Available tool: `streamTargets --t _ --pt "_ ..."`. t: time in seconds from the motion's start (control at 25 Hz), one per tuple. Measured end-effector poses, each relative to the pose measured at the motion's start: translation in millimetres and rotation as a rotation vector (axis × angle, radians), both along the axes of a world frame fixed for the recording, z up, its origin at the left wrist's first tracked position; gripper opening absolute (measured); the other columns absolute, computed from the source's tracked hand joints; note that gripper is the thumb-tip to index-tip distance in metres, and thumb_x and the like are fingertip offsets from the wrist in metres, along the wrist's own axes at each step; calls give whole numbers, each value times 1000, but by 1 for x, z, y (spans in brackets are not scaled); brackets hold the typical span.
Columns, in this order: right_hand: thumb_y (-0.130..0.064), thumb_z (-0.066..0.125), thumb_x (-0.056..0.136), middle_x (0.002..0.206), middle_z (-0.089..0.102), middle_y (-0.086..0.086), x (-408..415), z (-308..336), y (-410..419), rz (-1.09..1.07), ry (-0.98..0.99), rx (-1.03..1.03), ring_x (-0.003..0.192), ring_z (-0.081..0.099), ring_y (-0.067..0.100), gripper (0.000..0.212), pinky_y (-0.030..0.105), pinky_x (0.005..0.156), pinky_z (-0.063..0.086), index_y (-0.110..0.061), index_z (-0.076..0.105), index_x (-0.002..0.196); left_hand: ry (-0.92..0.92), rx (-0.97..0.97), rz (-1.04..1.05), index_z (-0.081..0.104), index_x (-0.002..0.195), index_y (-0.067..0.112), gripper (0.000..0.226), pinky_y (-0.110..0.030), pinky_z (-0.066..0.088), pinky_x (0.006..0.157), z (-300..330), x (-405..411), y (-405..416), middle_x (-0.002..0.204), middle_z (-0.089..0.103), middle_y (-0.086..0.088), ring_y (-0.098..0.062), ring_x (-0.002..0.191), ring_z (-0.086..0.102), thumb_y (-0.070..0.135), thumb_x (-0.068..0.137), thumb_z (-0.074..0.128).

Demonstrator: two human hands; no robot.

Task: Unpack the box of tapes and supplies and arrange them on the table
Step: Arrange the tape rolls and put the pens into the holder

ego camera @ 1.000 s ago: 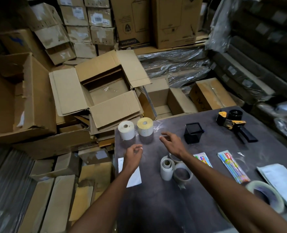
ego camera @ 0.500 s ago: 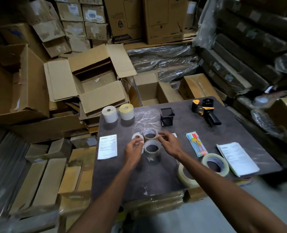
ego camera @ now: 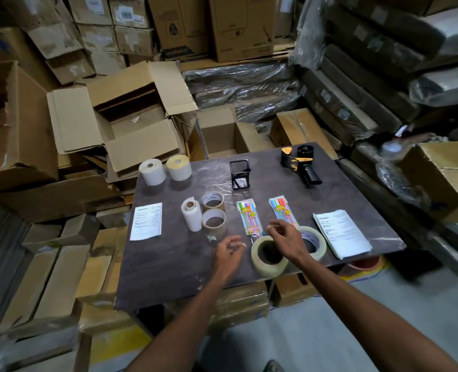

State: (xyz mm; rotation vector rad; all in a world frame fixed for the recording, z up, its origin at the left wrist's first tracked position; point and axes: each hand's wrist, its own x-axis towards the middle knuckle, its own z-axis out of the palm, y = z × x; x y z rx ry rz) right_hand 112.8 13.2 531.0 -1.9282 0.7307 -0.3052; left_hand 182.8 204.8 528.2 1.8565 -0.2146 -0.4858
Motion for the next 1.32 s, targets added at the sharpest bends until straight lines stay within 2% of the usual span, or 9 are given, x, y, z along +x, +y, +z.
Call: streamTargets --t 0.16,0.24,0.36,0.52,0.76,0.96,1.04,1.16,1.32 --pt "-23 72 87 97 73 3 -32 -10 -21 -52 11 -102 92 70 16 29 38 89 56 -16 69 115 40 84 -36 60 125 23 74 -29 54 86 -18 -23 -16 112 66 2 -16 100 64 49 59 81" --pt "-23 73 84 98 74 6 -47 -16 -31 -62 27 -240 91 70 20 32 37 87 55 -14 71 114 20 143 -85 51 137 24 94 -33 51 97 -22 -32 -20 125 57 7 -13 113 56 49 54 87" --pt "-37 77 76 118 64 7 -67 -26 -46 -58 124 -409 112 56 28 50 38 95 47 -19 65 121 -42 203 -138 37 147 27 112 -35 46 104 -24 -40 -26 135 48 9 -10 123 48 44 51 92" --pt "-52 80 63 136 47 6 -80 -38 -55 -139 177 -407 127 40 31 81 42 105 39 -25 53 135 -132 294 -147 31 149 32 129 -42 42 109 -24 -49 -40 147 47 9 -14 135 45 63 38 88" --pt "-72 80 55 143 48 1 -81 -57 -68 -102 156 -259 132 44 24 113 45 108 42 -26 34 147 -207 372 -147 32 146 36 126 -45 40 110 -34 -49 -57 147 46 13 -12 138 42 63 35 85" --pt "-68 88 48 146 47 0 -83 -60 -70 -101 125 -179 136 45 21 125 46 110 43 -26 29 150 -239 328 -109 35 143 34 121 -45 40 109 -37 -50 -60 144 48 11 -15 136 44 59 36 86" --pt "-69 88 44 139 52 -3 -82 -58 -72 -95 100 -171 130 51 18 122 44 106 46 -28 34 144 -251 321 -87 37 140 35 117 -45 43 107 -39 -51 -60 141 50 12 -15 134 47 60 37 85" --pt "-62 92 43 120 59 -12 -82 -51 -71 -107 34 -181 111 59 6 99 36 94 53 -35 46 126 -295 343 -69 40 135 35 110 -46 48 101 -45 -52 -60 135 54 12 -16 128 52 64 37 83" --pt "-54 94 44 112 59 -17 -83 -41 -67 -123 -8 -183 103 59 1 89 27 87 52 -37 49 119 -301 309 -28 44 130 35 106 -44 51 97 -50 -53 -61 128 57 14 -14 120 57 62 38 87"
